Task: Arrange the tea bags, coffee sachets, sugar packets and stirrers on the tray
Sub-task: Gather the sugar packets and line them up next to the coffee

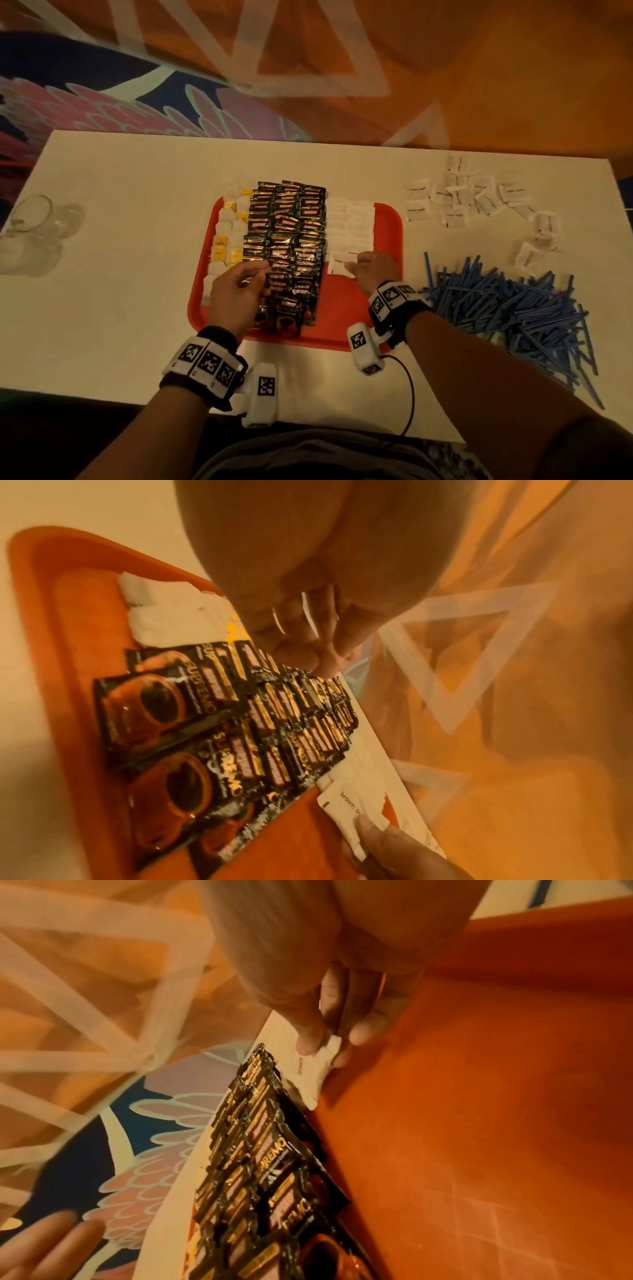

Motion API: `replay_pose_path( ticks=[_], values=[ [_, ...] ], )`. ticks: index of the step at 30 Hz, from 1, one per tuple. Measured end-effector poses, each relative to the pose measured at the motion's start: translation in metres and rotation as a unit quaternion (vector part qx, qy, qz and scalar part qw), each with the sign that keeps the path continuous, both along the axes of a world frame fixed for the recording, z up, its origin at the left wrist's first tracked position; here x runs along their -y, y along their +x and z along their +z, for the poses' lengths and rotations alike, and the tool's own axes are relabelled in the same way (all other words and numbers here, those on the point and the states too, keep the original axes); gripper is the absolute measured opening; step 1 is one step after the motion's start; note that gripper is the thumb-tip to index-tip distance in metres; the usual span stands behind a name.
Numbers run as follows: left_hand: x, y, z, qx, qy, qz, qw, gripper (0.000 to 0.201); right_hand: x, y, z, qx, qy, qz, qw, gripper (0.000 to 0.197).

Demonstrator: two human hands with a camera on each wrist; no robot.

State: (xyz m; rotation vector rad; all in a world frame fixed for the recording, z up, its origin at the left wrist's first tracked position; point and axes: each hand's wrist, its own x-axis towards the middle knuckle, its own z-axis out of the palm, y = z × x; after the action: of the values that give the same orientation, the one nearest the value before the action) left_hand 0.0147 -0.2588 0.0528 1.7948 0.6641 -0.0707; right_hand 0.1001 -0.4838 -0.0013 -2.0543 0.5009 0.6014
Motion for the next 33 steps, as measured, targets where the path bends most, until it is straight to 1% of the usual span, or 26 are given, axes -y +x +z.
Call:
replay_pose_path(
  ticks=[4,8,10,12,15,17,18,21,23,27,31,33],
  values=[
    [-0.018,-0.007,-0.007,-0.013,-0.027,0.033,0.999,0.019,-0.013,0.009,-0.007,-0.005,-0.023,0.017,1.000,0.042],
    [-0.029,-0.012,-0.010,-0.016,-0.027,0.049,0.998,0.019,-0.021,0.016,-0.012,0.000,-0.039,0.020,0.999,0.038],
    [-0.031,-0.014,-0.010,-0.017,-0.027,0.050,0.998,0.022,-0.023,0.018,-0.015,0.005,-0.077,0.033,0.996,0.031],
    [-0.032,-0.014,-0.008,-0.017,-0.026,0.045,0.999,0.024,-0.023,0.017,-0.017,0.015,-0.108,0.030,0.994,0.021],
    [-0.033,-0.014,-0.005,-0.013,-0.020,0.035,0.999,0.025,-0.021,0.014,-0.018,0.038,-0.117,0.022,0.992,0.029],
    [-0.035,-0.013,-0.004,-0.013,-0.012,0.031,0.999,0.023,-0.020,0.011,-0.018,0.071,-0.125,0.053,0.988,0.033],
    [-0.036,-0.012,-0.004,-0.015,-0.010,0.031,0.999,0.022,-0.020,0.009,-0.019,0.095,-0.129,0.083,0.984,0.032],
    [-0.037,-0.012,-0.005,-0.016,-0.007,0.035,0.999,0.022,-0.019,0.005,-0.023,0.147,-0.130,0.177,0.964,0.019],
    [-0.036,-0.012,-0.005,-0.015,-0.003,0.032,0.999,0.021,-0.019,0.005,-0.027,0.146,-0.126,0.206,0.960,0.016],
    [-0.030,-0.005,-0.005,-0.023,0.005,0.020,1.000,0.016,-0.014,0.005,-0.026,0.134,-0.113,0.192,0.966,0.015],
    [-0.003,0.016,0.001,-0.022,0.043,-0.046,0.998,0.014,0.002,-0.005,-0.018,0.143,-0.084,0.149,0.975,0.013],
    [0.020,0.033,0.001,-0.030,0.045,-0.076,0.996,0.014,0.017,-0.011,-0.012,0.133,-0.083,0.123,0.980,0.007]
  ],
)
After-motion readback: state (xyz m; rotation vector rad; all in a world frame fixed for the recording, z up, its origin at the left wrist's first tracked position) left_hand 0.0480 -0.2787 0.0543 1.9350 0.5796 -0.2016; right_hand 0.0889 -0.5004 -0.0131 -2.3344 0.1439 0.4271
